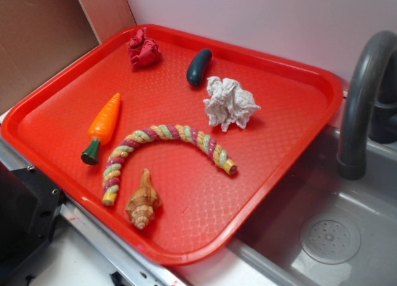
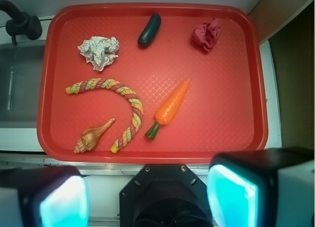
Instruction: Grab the white paper.
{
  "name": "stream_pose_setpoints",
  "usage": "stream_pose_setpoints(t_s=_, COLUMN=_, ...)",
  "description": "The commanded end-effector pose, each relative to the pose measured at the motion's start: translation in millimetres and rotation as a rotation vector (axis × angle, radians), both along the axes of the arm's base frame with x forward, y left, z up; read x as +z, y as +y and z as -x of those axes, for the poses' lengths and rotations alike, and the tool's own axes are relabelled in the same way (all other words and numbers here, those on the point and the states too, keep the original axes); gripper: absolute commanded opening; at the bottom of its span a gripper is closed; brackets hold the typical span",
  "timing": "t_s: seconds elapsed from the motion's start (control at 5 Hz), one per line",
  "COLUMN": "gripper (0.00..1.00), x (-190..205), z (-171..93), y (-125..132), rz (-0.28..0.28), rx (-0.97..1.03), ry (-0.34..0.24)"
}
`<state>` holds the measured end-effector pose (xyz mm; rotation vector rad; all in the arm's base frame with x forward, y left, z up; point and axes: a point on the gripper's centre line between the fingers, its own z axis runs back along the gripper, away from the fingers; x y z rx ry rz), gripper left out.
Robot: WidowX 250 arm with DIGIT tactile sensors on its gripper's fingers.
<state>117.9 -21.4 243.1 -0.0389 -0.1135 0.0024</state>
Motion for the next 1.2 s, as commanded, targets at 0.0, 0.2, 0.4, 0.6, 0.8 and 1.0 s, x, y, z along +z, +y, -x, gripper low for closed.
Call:
stream_pose_setpoints(t_s=0.0, gripper=1.0, x=0.0, z=0.0, y=0.0, rz=0.0, rx=0.0, ry=0.0)
stream_pose_setpoints(t_s=0.2, gripper=1.0, x=-7.0, z=-37.1, y=-6.8, rz=0.037, rx=-0.251, ry=-0.03)
stream_pose_setpoints(t_s=0.4, gripper=1.0, x=-15.2, z=-64.0, y=-21.5, rz=-0.007, rx=-0.446, ry=-0.011)
stream_pose_setpoints(t_s=0.6, gripper=1.0, x=-37.8, z=-108.4, y=-51.1, rz=-0.1, rx=-0.618, ry=0.01)
stream_pose_setpoints(t_s=0.8, gripper=1.0, x=-74.5, z=-147.0, y=-82.2, rz=-0.208, rx=-0.785, ry=0.084)
stream_pose_setpoints(t_s=1.0, gripper=1.0, x=-112.4, z=-169.1, y=-103.7, rz=-0.285, rx=-0.873, ry=0.142)
